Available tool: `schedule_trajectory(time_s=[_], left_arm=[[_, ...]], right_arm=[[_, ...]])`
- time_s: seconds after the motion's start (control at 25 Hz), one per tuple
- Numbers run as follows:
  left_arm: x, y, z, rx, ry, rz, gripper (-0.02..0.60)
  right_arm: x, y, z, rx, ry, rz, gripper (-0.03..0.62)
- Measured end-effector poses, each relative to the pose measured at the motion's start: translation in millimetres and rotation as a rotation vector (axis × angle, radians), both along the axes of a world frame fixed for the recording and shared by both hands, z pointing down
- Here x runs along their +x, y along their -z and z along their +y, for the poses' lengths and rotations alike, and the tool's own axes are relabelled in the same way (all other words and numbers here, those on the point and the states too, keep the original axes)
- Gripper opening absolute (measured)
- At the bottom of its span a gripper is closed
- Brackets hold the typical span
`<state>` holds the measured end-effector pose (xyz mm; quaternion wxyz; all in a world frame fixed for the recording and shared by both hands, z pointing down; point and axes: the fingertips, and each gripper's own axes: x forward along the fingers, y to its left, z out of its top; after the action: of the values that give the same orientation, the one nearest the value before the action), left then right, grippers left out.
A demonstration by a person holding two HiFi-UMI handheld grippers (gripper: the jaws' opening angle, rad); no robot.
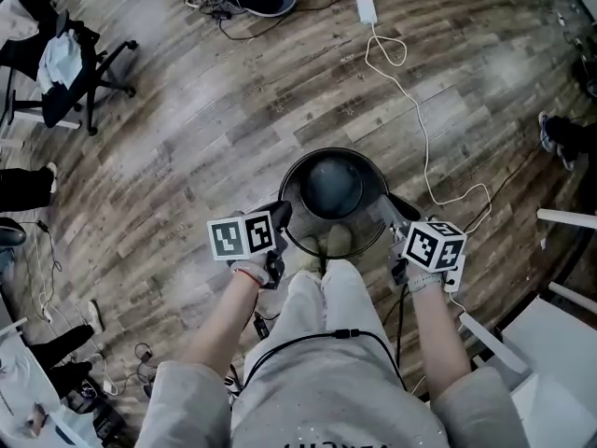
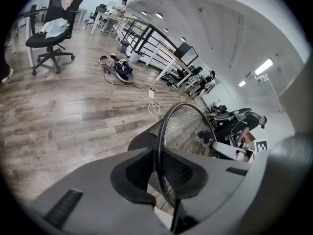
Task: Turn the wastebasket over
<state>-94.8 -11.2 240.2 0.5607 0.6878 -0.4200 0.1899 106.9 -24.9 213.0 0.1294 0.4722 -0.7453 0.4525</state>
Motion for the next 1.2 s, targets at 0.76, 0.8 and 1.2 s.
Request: schedule_trajectory(time_s=[0.76,0.8,1.2], left_arm=[[-13.5,117.4,6.6,0.081,-0.035,0.048,0.049],[-14.6,121.4,6.1,0.082,-0.035,0.052,0.049],[-26.6,139.8,6.8,0.093,-0.024,0.064,0.052]], right_arm=[[-11.9,116.0,12.2,0.109,-0.043,-0.043,0.036],[-13.0,120.4,11.1,0.115,-0.042,-0.043,0.035],[-24.7,139.8,10.4,0.144,-0.038,-0.055,0.037]])
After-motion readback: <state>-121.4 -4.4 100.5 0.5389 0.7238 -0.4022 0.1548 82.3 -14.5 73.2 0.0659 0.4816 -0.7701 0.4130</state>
